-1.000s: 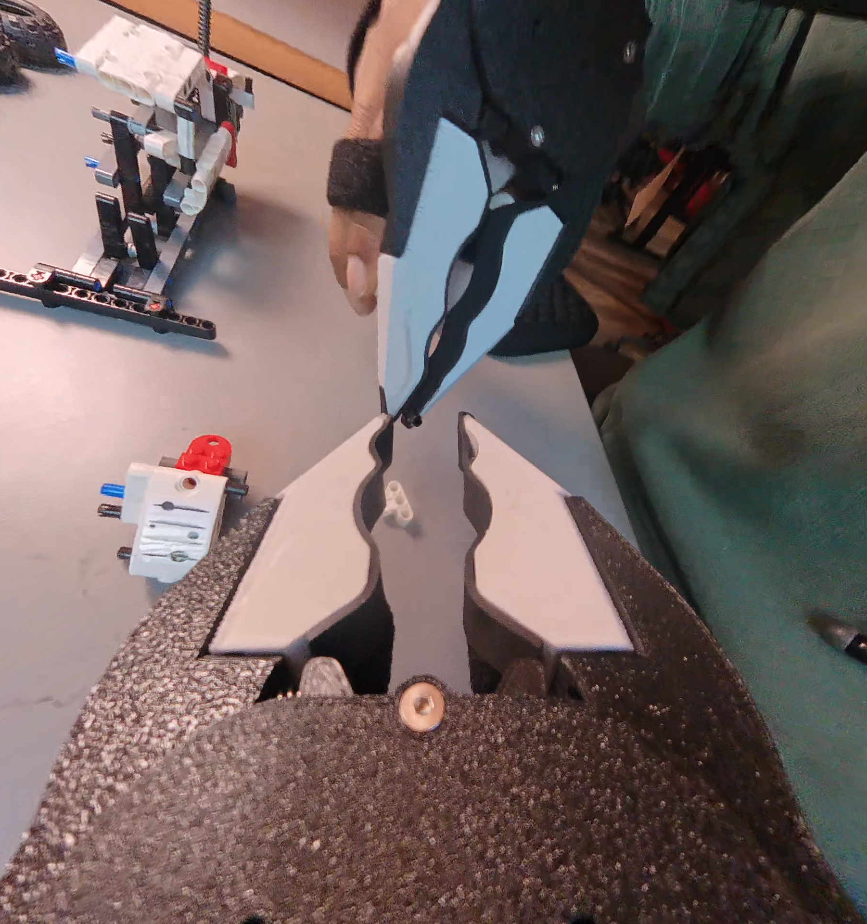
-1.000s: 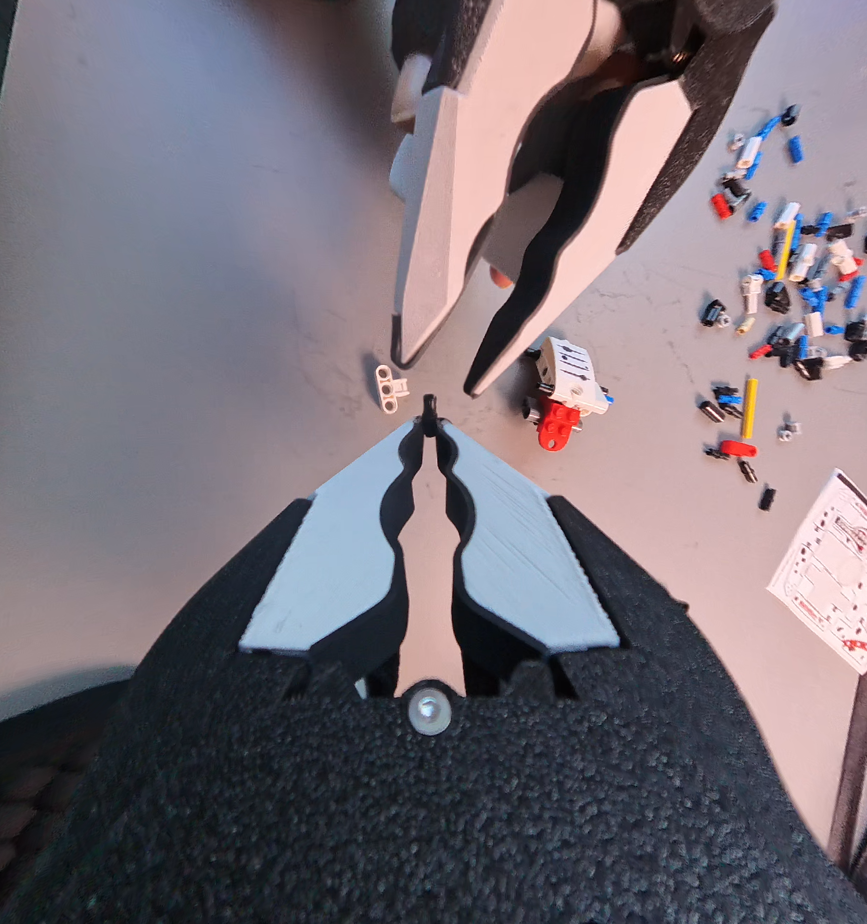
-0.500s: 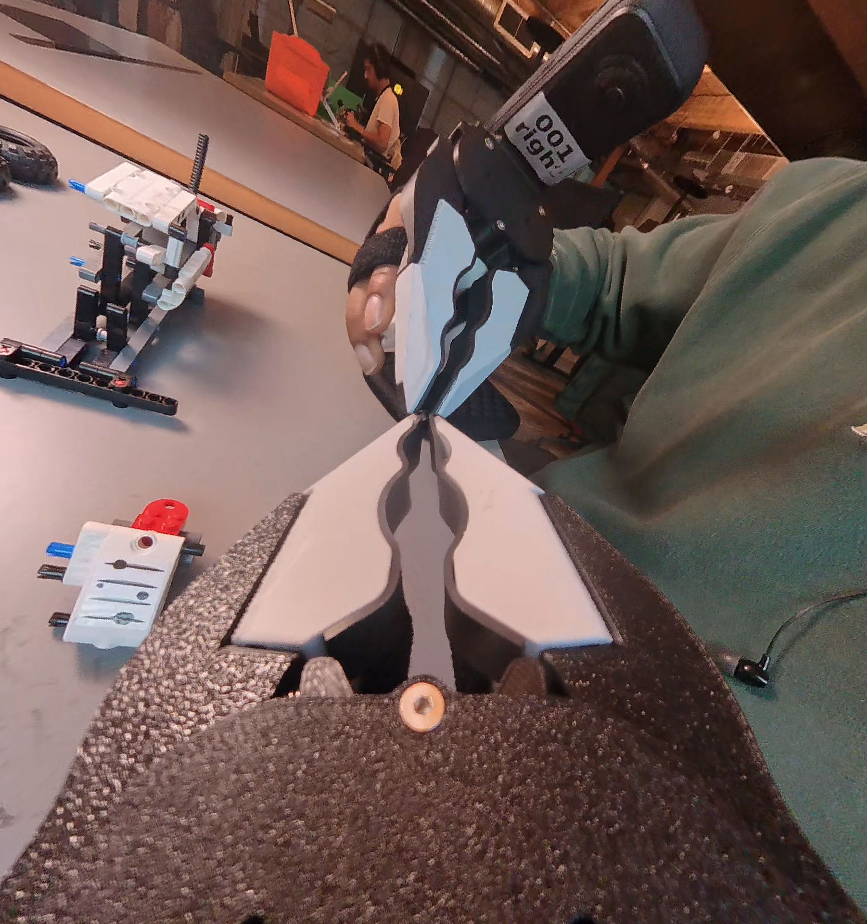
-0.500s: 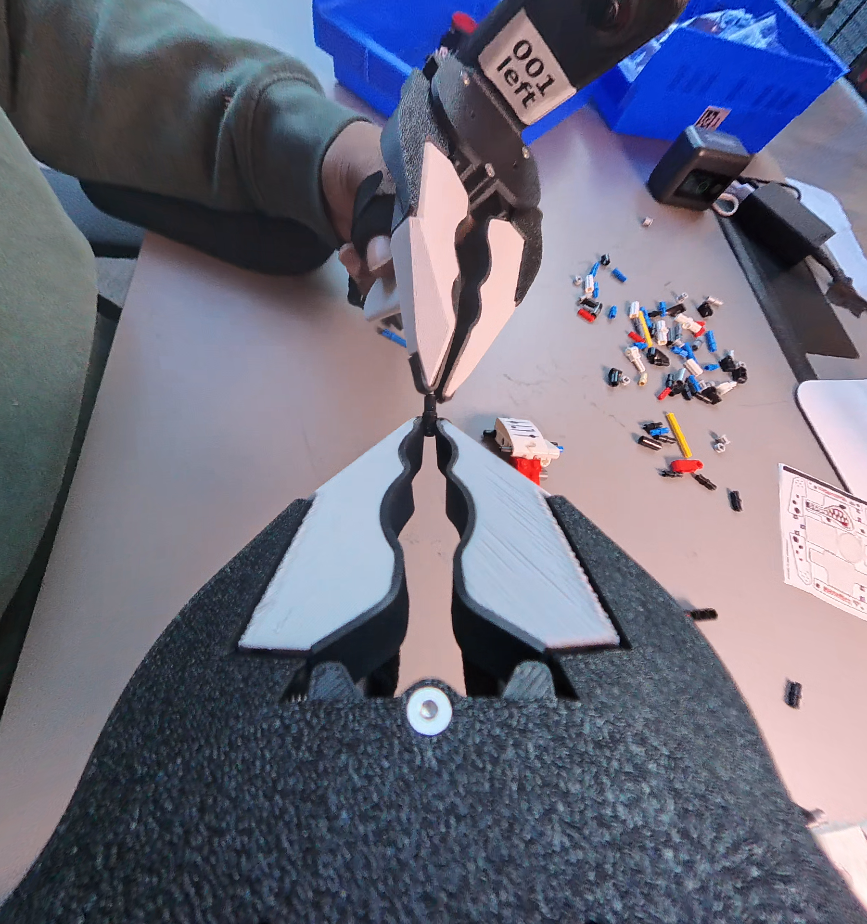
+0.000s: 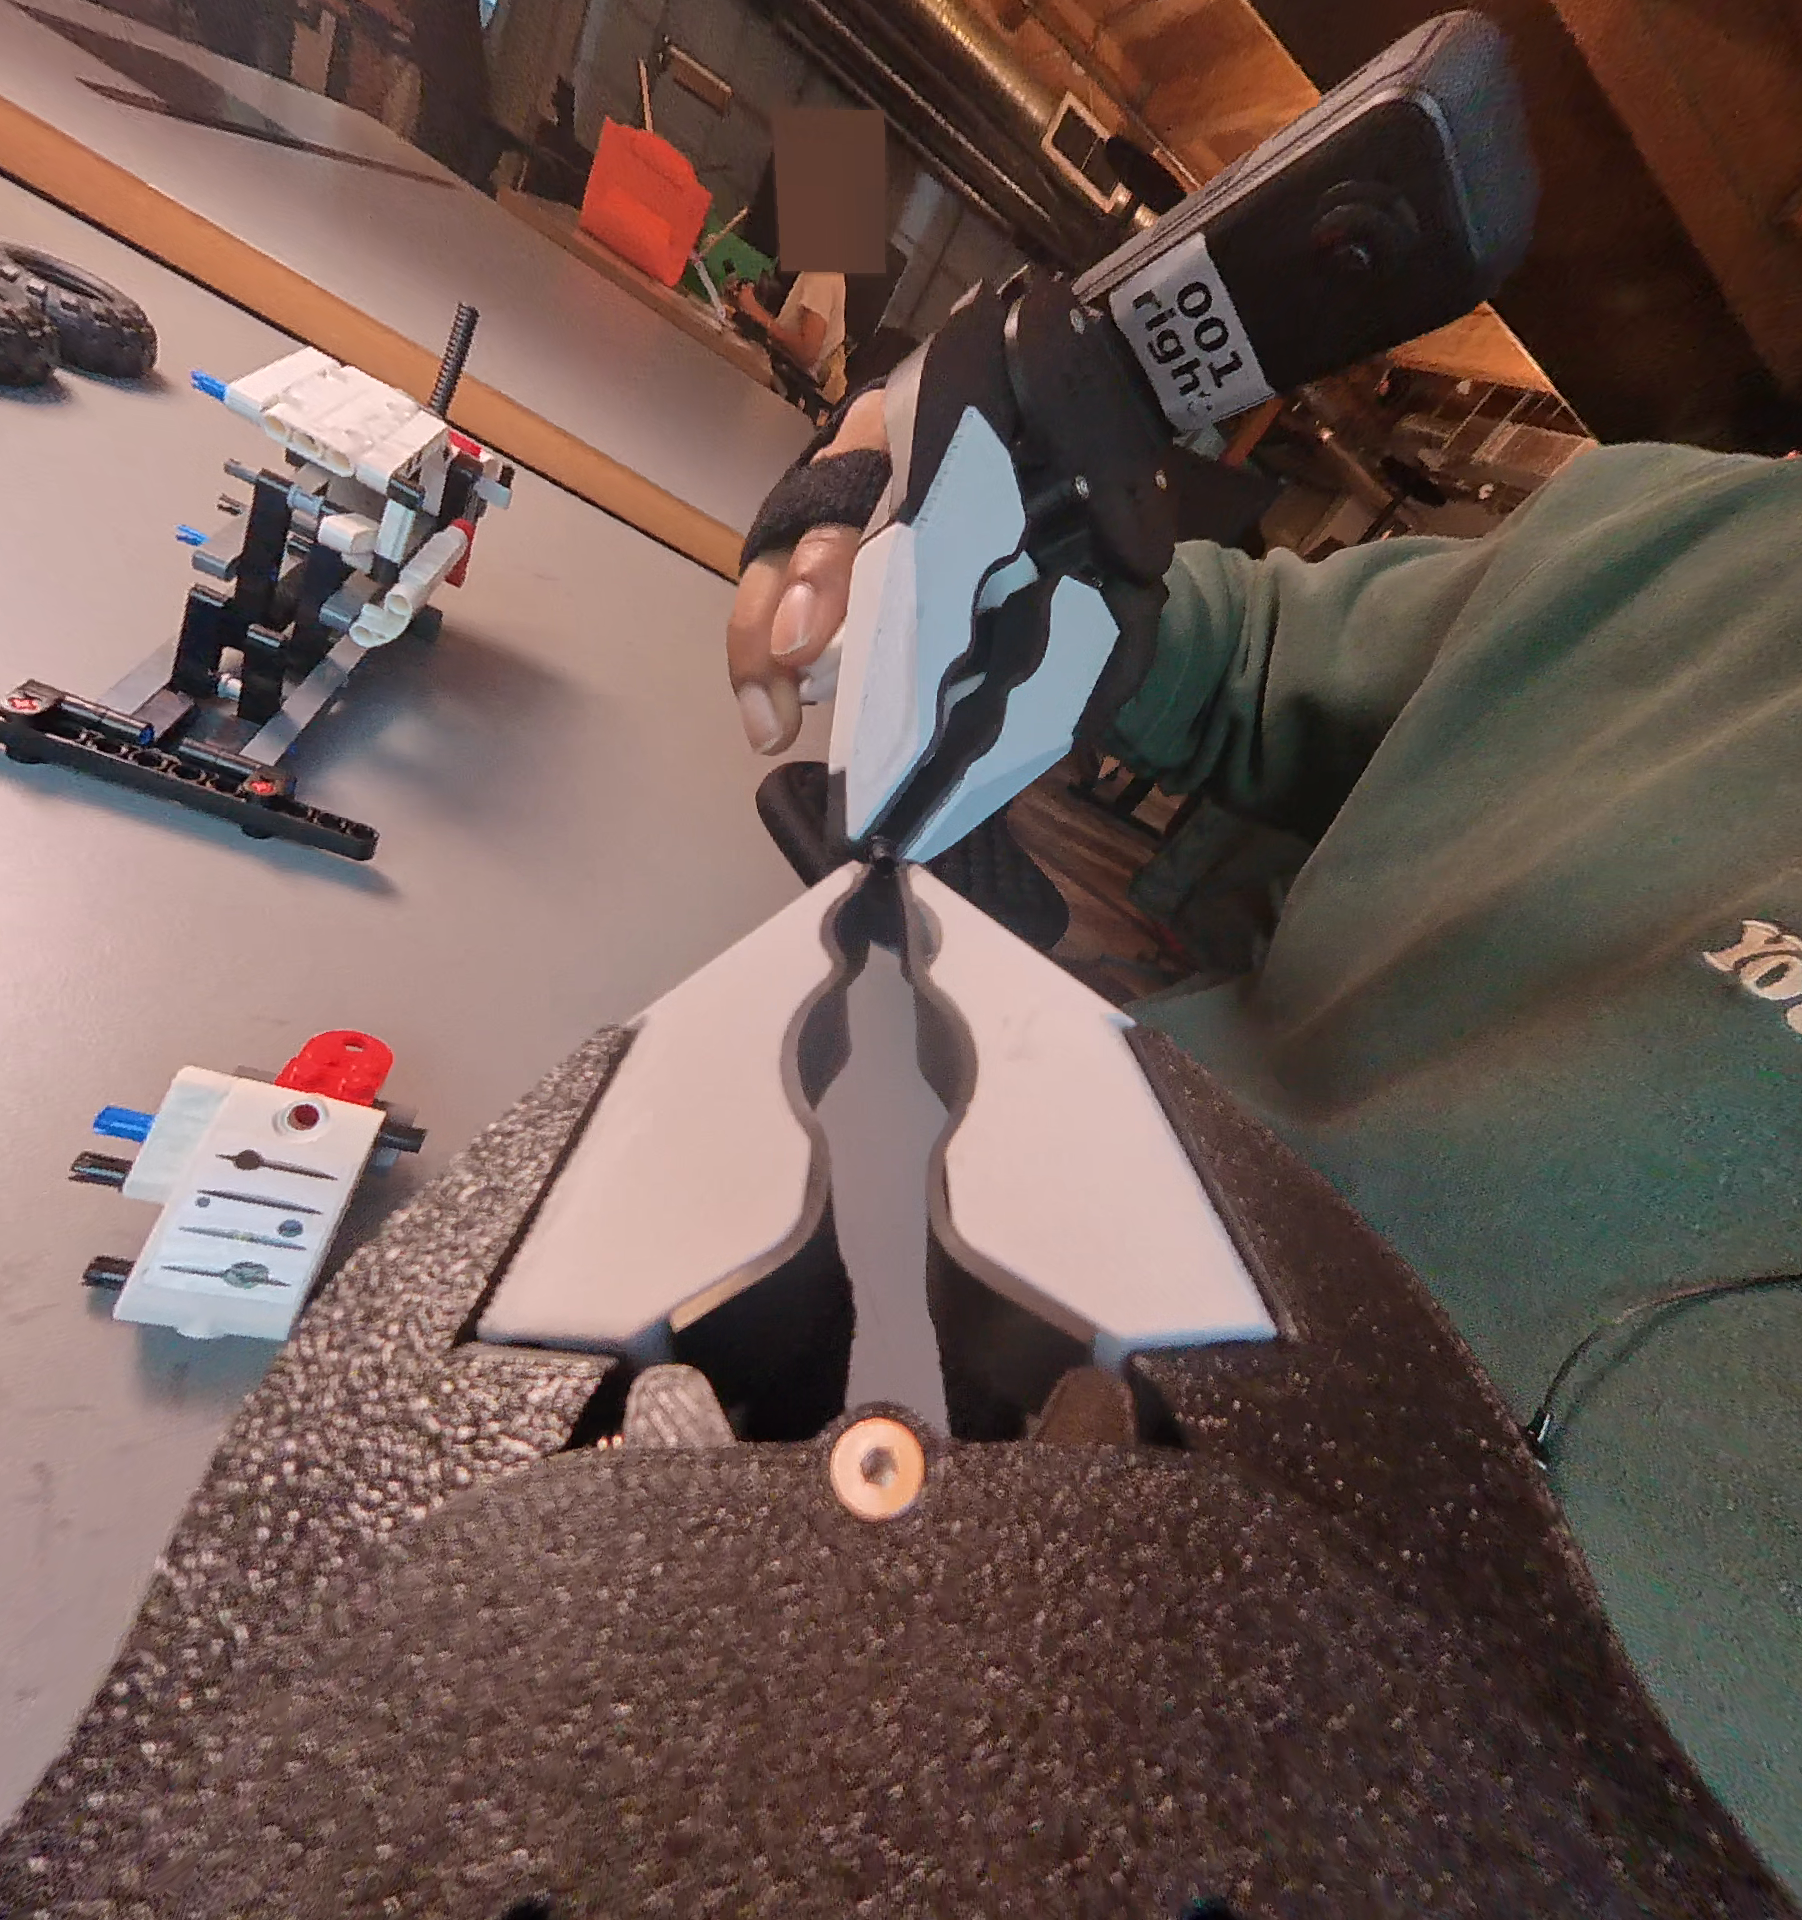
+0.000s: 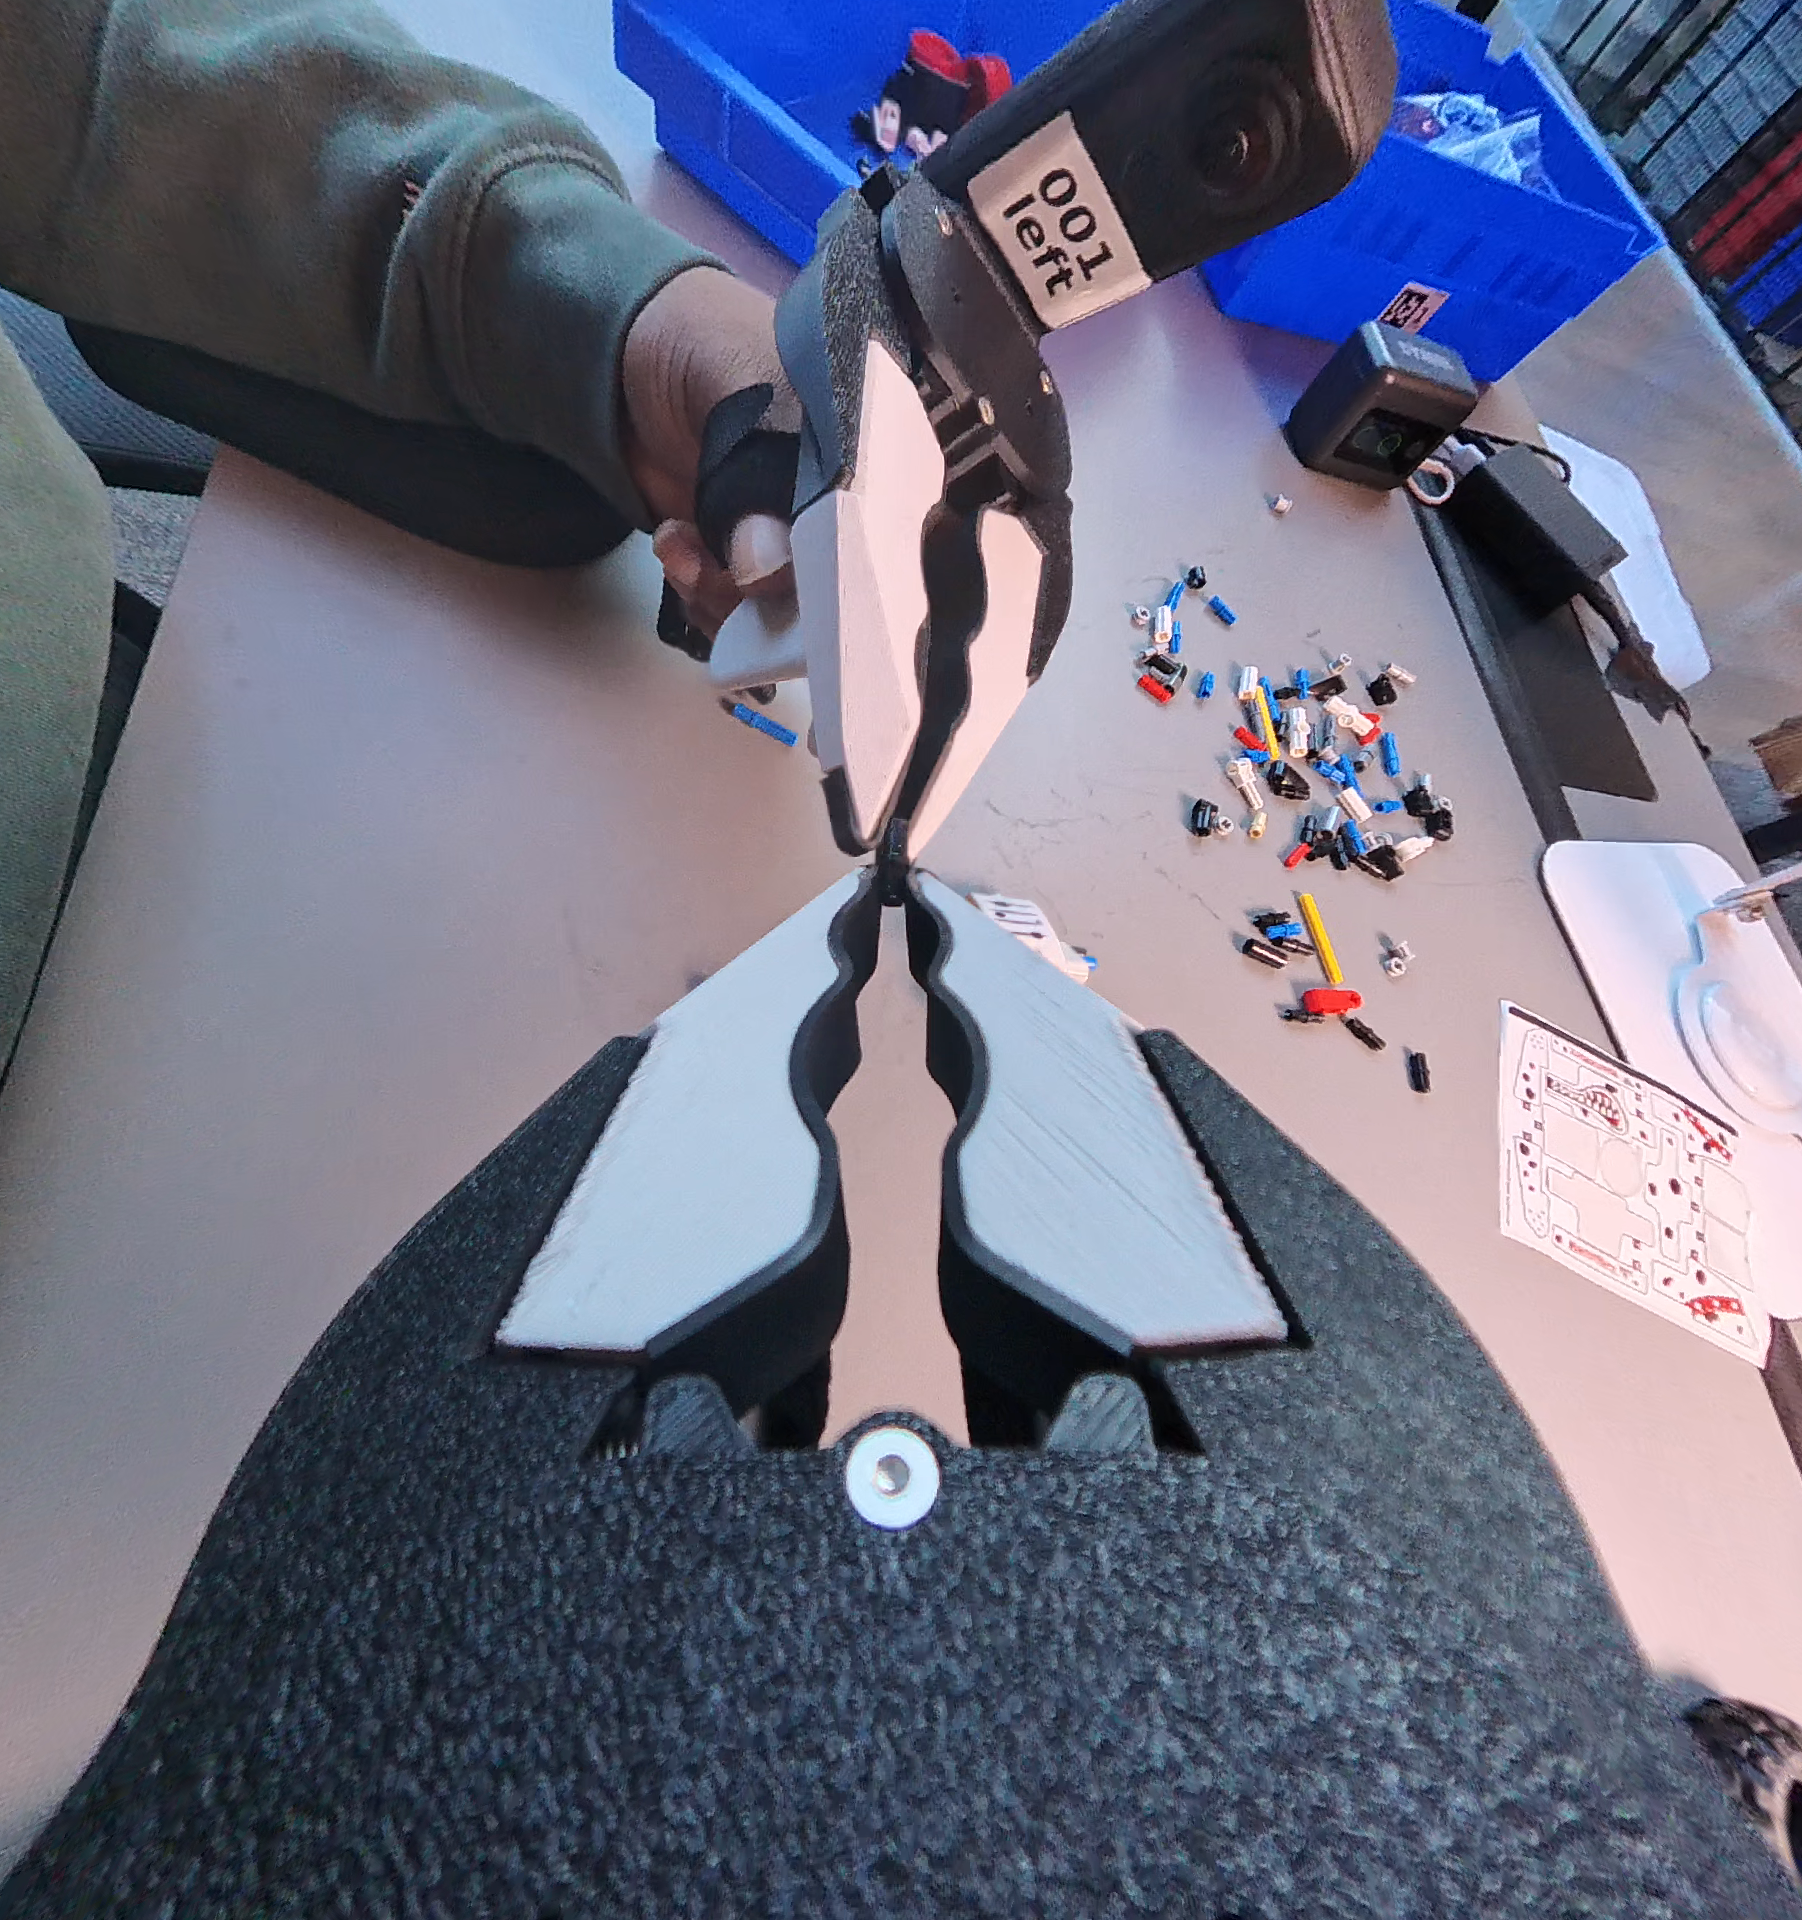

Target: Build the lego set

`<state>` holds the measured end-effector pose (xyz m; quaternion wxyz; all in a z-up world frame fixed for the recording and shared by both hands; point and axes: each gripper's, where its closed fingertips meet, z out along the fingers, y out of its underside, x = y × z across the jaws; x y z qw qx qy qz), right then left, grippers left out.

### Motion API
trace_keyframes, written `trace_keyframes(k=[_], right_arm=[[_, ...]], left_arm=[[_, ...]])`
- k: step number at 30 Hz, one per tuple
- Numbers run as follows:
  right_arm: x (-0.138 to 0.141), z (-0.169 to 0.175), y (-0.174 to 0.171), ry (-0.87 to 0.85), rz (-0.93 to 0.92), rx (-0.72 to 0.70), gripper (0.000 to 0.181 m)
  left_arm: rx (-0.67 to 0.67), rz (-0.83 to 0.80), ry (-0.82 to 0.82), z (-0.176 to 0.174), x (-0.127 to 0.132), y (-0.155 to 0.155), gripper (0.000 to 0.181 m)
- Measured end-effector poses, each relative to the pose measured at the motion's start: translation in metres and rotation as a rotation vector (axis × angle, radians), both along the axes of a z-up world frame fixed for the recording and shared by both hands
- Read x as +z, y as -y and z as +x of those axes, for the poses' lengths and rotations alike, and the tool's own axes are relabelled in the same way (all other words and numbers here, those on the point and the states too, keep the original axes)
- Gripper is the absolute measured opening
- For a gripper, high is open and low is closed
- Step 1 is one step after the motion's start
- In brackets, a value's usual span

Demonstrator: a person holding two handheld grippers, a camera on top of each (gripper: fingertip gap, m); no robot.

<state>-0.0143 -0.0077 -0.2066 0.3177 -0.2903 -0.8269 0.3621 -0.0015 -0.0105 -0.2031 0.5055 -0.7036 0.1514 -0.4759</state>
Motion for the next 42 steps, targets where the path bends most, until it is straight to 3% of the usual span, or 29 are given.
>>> trace_keyframes(k=[8, 15, 19, 27, 31, 38, 42], right_arm=[[0.005, -0.002, 0.0, -0.03, 0.036, 0.005, 0.004], [0.005, -0.002, 0.0, -0.044, 0.063, 0.011, 0.004], [0.016, -0.003, 0.004, -0.077, -0.012, 0.017, 0.004], [0.059, -0.004, 0.023, -0.266, -0.259, 0.067, 0.005], [0.07, -0.005, 0.027, -0.319, -0.329, 0.08, 0.007], [0.068, -0.006, 0.027, -0.312, -0.287, 0.085, 0.018], [0.065, -0.006, 0.027, -0.315, -0.248, 0.083, 0.015]], left_arm=[[-0.049, -0.019, 0.154, -0.001, 0.012, 0.005, 0.015], [-0.012, -0.046, 0.163, -0.003, 0.01, 0.002, 0.005], [-0.02, -0.023, 0.198, -0.004, 0.018, 0.004, 0.004], [-0.115, 0.128, 0.42, -0.007, 0.059, 0.023, 0.004], [-0.116, 0.14, 0.429, -0.008, 0.061, 0.024, 0.004], [-0.122, 0.175, 0.47, -0.012, 0.069, 0.028, 0.004], [-0.122, 0.167, 0.471, -0.012, 0.068, 0.027, 0.004]])
